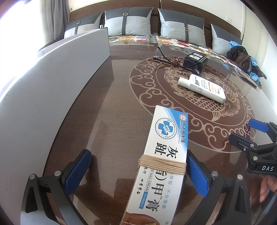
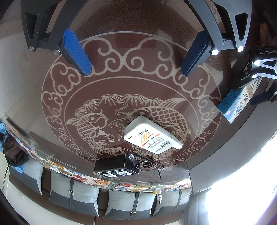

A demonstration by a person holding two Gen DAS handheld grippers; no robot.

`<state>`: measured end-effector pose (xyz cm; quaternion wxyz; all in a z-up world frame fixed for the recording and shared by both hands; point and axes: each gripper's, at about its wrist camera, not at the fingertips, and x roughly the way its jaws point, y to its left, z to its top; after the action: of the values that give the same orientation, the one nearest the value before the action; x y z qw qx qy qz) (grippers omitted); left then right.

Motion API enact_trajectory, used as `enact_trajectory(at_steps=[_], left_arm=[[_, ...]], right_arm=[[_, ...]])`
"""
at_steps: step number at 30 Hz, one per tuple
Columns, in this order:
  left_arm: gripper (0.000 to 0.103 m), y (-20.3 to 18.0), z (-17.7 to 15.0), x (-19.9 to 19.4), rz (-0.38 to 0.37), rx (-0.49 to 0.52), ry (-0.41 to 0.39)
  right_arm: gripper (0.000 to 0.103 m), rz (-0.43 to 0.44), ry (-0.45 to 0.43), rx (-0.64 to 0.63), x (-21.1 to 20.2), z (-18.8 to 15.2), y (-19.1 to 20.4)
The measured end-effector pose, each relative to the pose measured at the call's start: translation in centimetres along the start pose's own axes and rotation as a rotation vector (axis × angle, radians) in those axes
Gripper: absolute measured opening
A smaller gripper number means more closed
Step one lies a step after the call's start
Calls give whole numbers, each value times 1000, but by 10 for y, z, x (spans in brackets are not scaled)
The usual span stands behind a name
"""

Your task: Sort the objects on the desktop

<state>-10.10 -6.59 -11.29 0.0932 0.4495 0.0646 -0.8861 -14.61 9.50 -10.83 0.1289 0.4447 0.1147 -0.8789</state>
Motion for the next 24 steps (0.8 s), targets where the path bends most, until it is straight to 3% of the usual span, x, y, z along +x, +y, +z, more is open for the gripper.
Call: enact_trajectory(at_steps=[6,10,14,16,20,22,23,24], left_arm=[[103,0,0,0,-18,21,19],[103,12,6,-2,-128,142,145],[103,31,10,-6,-206,59,187],[103,25,14,-3,-197,63,218],[102,-8,10,2,-114,230,252],[81,-15,8,-6,-142,255,202],[76,-15,8,-8,-139,251,188],[58,-16,8,-11,-139,245,168]], right_arm=[[103,0,0,2,0,0,0],[103,1,1,1,0,0,-1],[103,6,4,-1,-1,-1,-1],[103,16,35,-17,0,2,-1],[103,73,162,-55,3,14,-10],[102,86,202,-14,1,20,-27],[101,81,213,25,-1,24,-39],[98,80,229,74,-2,27,-50]])
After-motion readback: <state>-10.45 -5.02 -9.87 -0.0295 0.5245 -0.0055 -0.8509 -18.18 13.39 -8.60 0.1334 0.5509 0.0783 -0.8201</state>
